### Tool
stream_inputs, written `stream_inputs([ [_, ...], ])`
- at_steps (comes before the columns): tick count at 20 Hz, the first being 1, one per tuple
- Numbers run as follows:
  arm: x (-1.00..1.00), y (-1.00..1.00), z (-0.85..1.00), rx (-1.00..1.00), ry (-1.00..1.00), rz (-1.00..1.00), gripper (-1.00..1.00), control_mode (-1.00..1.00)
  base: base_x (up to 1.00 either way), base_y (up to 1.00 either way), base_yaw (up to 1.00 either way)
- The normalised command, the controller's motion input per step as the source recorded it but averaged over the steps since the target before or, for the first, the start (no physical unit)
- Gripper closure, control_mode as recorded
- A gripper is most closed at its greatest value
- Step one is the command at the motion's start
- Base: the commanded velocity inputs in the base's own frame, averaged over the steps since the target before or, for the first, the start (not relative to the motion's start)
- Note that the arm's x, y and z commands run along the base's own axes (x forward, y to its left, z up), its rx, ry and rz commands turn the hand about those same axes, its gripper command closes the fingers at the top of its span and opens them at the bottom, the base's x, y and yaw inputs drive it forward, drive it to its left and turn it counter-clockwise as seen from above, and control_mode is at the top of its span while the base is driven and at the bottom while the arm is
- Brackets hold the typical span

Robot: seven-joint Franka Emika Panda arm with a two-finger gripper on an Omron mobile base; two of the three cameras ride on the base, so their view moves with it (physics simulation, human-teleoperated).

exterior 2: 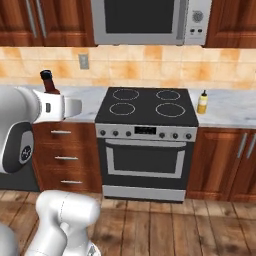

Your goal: Take 2 condiments from the cabinet and move them on the counter near the stove.Make sure the condiments are lined up with each other, next to each other.

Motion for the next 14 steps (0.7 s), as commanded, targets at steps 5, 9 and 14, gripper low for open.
stream_inputs([
  [5, 0.00, 0.00, 0.00, 0.00, 0.00, 0.00, 1.00, 1.00, 0.50, -0.50, 0.15],
  [9, 0.00, 0.00, 0.00, 0.00, 0.00, 0.00, 1.00, 1.00, 0.65, -0.38, 0.12],
  [14, 0.00, 0.00, 0.00, 0.00, 0.00, 0.00, 1.00, 1.00, 0.58, -0.42, 0.12],
])
